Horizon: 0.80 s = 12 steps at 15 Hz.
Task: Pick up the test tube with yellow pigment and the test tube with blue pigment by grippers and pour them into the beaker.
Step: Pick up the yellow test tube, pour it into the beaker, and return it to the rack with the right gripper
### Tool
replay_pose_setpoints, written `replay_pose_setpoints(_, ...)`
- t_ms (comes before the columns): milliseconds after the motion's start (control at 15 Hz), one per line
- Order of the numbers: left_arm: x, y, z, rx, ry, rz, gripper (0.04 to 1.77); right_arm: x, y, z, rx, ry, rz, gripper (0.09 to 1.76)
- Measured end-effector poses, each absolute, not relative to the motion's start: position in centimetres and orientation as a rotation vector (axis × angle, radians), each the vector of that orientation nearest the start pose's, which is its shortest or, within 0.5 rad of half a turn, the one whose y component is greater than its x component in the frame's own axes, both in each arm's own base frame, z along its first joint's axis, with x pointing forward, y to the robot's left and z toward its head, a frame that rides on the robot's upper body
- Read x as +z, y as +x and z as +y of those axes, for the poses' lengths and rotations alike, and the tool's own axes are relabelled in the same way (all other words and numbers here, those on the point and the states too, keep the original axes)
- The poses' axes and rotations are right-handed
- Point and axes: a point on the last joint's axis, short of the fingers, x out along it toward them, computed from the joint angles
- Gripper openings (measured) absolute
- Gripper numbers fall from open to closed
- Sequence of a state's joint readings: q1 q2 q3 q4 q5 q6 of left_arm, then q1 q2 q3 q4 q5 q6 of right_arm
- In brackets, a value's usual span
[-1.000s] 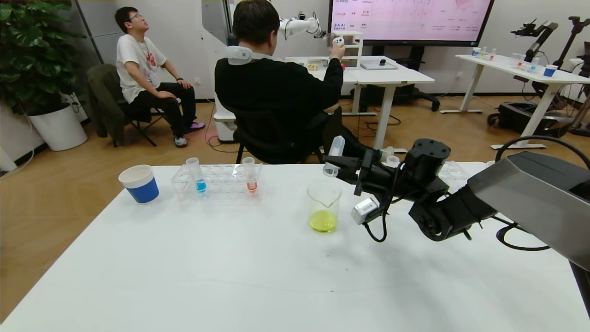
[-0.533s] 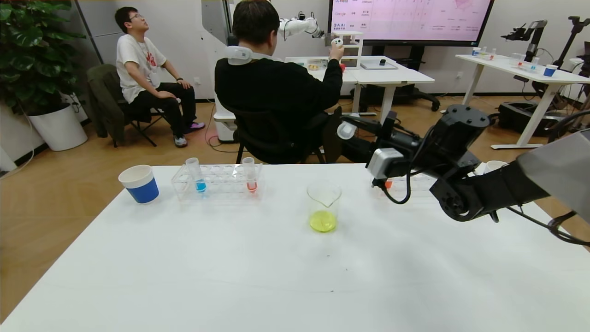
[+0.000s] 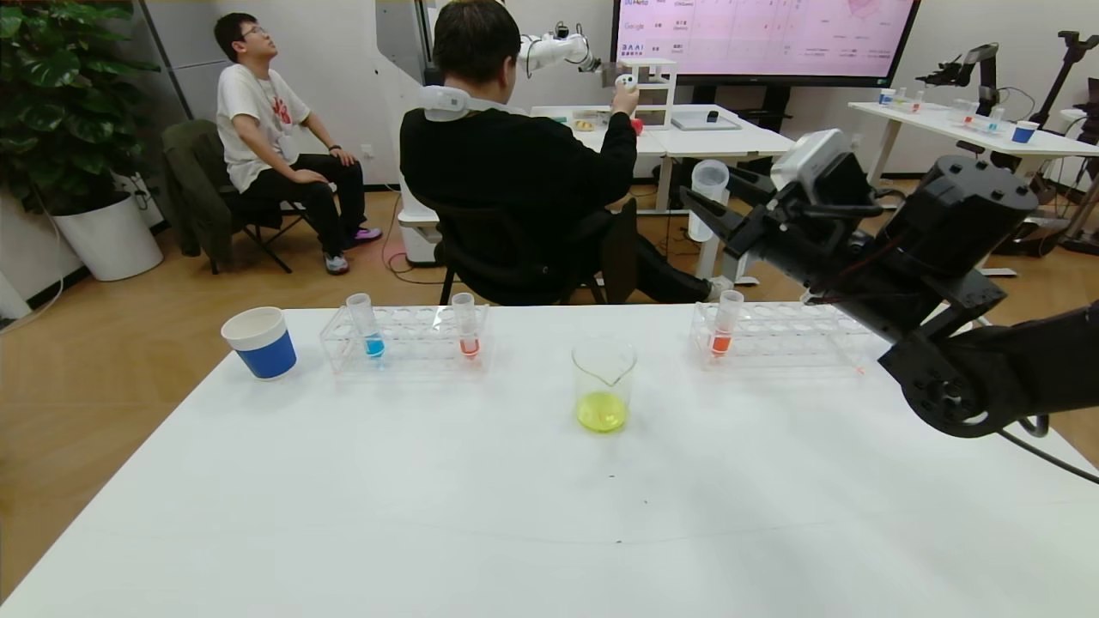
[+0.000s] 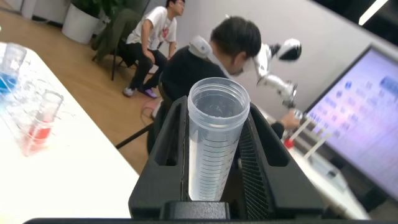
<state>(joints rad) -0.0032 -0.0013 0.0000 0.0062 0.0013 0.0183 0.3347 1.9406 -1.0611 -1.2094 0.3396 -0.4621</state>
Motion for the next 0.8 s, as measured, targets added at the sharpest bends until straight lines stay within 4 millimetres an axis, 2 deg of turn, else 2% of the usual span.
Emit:
replay_pose_setpoints(200,7.5,-2.3,0.0,-0.002,0.018,0.004,1.75,21.6,33.3,11.5,0.523,-0.191,-0.251,0.49)
replay_pose_setpoints(333,7.5,-2.3,0.0,-0.002,0.018,0.004,1.75,20.6,32.5,9.5,0.473,-0.118,-0.073,0.49)
replay_pose_setpoints(467,7.5,-2.3,0.0,-0.002,0.018,0.004,1.75,20.5,31.7,7.4,0.427,-0.094,0.041,0.49)
replay_pose_setpoints(800,7.5,-2.3,0.0,-0.002,0.019,0.005,1.75,22.3,31.8,0.5,0.308,-0.072,0.025,0.49)
